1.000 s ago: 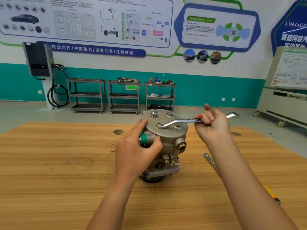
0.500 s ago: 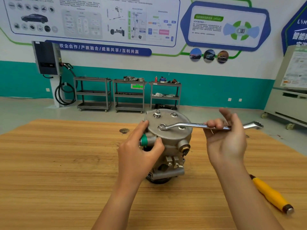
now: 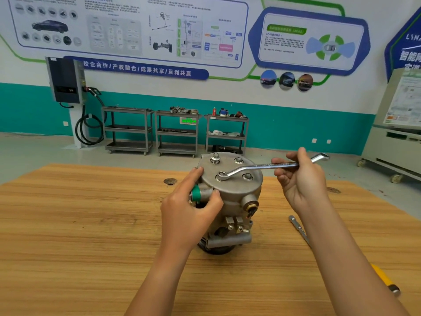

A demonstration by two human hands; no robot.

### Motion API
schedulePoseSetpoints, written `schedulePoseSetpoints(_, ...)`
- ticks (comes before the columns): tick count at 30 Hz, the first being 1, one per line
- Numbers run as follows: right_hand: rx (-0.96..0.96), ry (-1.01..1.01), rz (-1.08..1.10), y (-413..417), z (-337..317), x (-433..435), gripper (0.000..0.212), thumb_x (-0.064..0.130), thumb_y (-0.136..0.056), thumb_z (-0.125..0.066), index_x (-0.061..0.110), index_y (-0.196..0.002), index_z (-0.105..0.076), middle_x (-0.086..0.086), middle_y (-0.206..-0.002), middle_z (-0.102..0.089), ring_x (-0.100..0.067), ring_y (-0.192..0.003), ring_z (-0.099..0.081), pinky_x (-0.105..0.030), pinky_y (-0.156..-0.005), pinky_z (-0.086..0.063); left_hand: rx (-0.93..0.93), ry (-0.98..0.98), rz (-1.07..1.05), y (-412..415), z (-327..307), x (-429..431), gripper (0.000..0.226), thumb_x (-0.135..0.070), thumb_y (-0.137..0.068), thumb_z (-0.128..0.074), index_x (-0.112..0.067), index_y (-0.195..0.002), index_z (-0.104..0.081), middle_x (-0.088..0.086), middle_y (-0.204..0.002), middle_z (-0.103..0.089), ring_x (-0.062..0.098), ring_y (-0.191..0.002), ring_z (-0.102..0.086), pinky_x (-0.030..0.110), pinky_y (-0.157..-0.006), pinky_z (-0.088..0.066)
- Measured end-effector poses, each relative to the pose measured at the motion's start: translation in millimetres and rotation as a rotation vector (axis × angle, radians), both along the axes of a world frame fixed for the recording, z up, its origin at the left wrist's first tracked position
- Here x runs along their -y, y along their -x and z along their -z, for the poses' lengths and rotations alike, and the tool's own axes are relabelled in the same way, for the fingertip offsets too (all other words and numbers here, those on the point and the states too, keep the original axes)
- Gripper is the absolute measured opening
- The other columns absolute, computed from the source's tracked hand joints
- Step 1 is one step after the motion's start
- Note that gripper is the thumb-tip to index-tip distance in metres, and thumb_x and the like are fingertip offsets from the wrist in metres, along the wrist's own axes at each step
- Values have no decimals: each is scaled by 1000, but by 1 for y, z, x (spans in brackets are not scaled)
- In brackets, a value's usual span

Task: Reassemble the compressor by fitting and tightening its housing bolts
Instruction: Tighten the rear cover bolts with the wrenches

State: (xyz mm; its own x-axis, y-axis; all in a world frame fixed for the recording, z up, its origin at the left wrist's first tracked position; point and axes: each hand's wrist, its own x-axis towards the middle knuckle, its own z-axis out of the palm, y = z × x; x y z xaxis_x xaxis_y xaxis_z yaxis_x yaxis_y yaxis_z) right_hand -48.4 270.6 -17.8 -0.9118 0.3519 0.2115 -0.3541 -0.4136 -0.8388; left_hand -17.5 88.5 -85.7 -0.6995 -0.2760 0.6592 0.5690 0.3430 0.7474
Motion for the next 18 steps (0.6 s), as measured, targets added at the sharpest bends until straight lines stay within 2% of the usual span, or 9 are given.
schedulePoseSetpoints(6, -12, 23, 38, 15, -3, 1, 30, 29, -103, -32, 11, -84, -46, -2, -48, -63, -7, -31, -47, -14, -33, -37, -10, 33, 4, 2, 3, -1, 55, -23, -75, -72, -19, -127, -57, -1, -127, -60, 6, -117, -54, 26, -96, -48)
schedulePoseSetpoints(11, -103, 262, 3, 10, -9, -3, 30, 28, -103, -34, 11, -82, -46, -3, -54, -66, -6, -39, -56, -12, -41, -44, -2, -3, 3, -1, 2, -1, 58, -32, -68, -63, -22, -126, -57, -12, -123, -58, 2, -115, -54, 24, -95, -49)
schedulePoseSetpoints(14, -146, 182, 50, 1, -9, -1, 28, 27, -102, -36, 11, -84, -49, -3, -56, -68, -7, -43, -60, -13, -42, -46, -6, -13, -6, -1, 2, 0, 57, -33, -68, -62, -27, -124, -56, -15, -120, -57, 1, -114, -54, 28, -95, -49)
schedulePoseSetpoints(18, -171, 118, 46, -10, -8, 6, 27, 26, -102, -36, 10, -85, -50, -3, -57, -69, -8, -42, -60, -14, -42, -46, -4, -23, -7, -1, 2, -1, 58, -32, -68, -62, -24, -125, -57, -13, -121, -58, 3, -115, -55, 32, -96, -49)
